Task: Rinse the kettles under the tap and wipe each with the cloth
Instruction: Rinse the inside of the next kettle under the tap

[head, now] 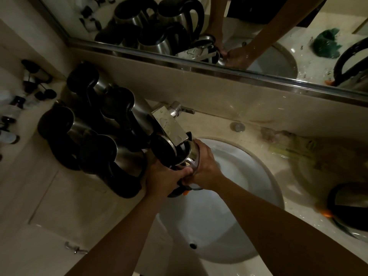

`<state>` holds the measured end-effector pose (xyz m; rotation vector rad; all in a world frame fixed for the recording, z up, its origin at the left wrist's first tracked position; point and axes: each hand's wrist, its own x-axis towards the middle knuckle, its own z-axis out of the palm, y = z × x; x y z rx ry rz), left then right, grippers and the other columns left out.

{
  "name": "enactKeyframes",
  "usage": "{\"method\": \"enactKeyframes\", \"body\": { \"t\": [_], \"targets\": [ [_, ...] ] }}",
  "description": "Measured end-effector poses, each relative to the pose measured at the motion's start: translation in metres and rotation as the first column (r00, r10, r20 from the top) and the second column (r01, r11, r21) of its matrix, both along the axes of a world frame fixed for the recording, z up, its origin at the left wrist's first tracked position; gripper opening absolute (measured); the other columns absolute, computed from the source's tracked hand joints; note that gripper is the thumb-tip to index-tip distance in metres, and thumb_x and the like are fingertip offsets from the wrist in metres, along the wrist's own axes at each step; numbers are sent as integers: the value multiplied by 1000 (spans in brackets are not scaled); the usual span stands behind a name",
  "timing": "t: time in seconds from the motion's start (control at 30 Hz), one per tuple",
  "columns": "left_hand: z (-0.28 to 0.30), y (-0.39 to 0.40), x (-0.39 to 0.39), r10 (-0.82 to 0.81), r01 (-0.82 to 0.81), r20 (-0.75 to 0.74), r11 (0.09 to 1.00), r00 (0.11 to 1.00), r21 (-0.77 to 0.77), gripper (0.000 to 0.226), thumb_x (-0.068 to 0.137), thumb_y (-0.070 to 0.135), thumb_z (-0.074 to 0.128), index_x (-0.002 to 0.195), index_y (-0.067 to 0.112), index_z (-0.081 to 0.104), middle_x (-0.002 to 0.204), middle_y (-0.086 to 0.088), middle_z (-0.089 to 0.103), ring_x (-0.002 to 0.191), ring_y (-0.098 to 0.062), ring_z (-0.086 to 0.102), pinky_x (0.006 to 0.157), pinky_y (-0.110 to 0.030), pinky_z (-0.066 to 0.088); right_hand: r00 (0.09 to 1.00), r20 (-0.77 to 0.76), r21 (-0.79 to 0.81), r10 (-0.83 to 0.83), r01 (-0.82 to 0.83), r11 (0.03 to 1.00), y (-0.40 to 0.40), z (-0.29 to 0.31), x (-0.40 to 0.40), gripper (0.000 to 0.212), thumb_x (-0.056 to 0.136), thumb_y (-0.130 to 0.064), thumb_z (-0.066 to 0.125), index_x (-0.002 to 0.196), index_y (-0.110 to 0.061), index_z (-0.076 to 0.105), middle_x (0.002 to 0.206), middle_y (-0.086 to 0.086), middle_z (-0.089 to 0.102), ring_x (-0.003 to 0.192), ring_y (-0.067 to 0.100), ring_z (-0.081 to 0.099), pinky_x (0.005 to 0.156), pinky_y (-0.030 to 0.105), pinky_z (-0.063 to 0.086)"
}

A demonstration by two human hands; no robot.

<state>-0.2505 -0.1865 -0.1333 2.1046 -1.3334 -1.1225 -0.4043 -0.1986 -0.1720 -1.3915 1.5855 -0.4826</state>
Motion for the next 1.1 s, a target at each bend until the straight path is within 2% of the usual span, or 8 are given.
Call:
{"method": "enactKeyframes", "body": {
  "t": [0.2, 0.3, 0.5, 0.67, 0.83, 0.97, 1.1],
  "targets": [
    [8, -1, -3, 17, -19, 50, 999, 999, 28, 81, 60, 45, 95, 130, 21, 63, 118, 9, 66, 116, -11, 59, 87, -22, 37, 1000, 15, 14, -10, 9, 1000, 0, -1, 0, 136, 37, -50, 89, 155, -35, 24, 152, -2, 37, 140, 25, 41, 112, 54, 48],
    [10, 0, -6, 25, -26, 61, 1000, 998, 18, 85, 61, 45, 94, 134, 19, 59, 127, 2, 66, 124, -19, 58, 89, -22, 36, 1000, 14, 29, -5, 4, 1000, 0, -1, 0, 138, 35, -50, 89, 155, -36, 22, 153, -2, 36, 140, 25, 41, 112, 54, 49],
    [15, 1, -8, 44, -44, 2, 999, 999, 17, 89, 64, 34, 95, 140, 17, 53, 133, 0, 62, 130, -20, 53, 91, -21, 32, 1000, 18, 37, 5, -6, 999, -2, -1, 0, 141, 36, -46, 92, 157, -34, 21, 155, -2, 34, 143, 26, 39, 115, 54, 46],
    [14, 2, -8, 44, -43, 22, 999, 999, -17, 95, 59, 38, 97, 141, 18, 52, 134, 0, 61, 130, -20, 54, 92, -21, 34, 1000, 12, 36, -2, 2, 999, -1, -1, -1, 141, 34, -54, 88, 157, -36, 20, 156, -1, 34, 143, 26, 39, 114, 54, 47],
    [12, 3, -7, 41, -40, 18, 998, 999, -39, 94, 59, 40, 97, 139, 18, 53, 131, 2, 62, 124, -12, 54, 92, -21, 35, 1000, 10, 18, 2, -2, 1000, -1, -2, -1, 138, 38, -46, 93, 157, -33, 23, 155, 0, 36, 141, 26, 41, 113, 54, 48],
    [9, 2, -7, 37, -38, -16, 999, 999, -37, 98, 60, 34, 97, 144, 17, 49, 139, -2, 59, 134, -20, 51, 96, -20, 33, 1000, 1, 3, 7, -7, 1000, -2, -2, -2, 138, 40, -44, 94, 156, -34, 22, 155, -1, 35, 140, 25, 42, 112, 53, 49],
    [2, -2, -6, 45, -44, 10, 998, 999, -39, 94, 59, 42, 97, 140, 20, 54, 128, 8, 60, 125, -8, 51, 96, -17, 32, 1000, -5, -13, 1, -1, 1000, -2, -1, -2, 139, 39, -46, 92, 158, -31, 22, 156, 1, 35, 141, 25, 40, 114, 52, 47]
  ]
}}
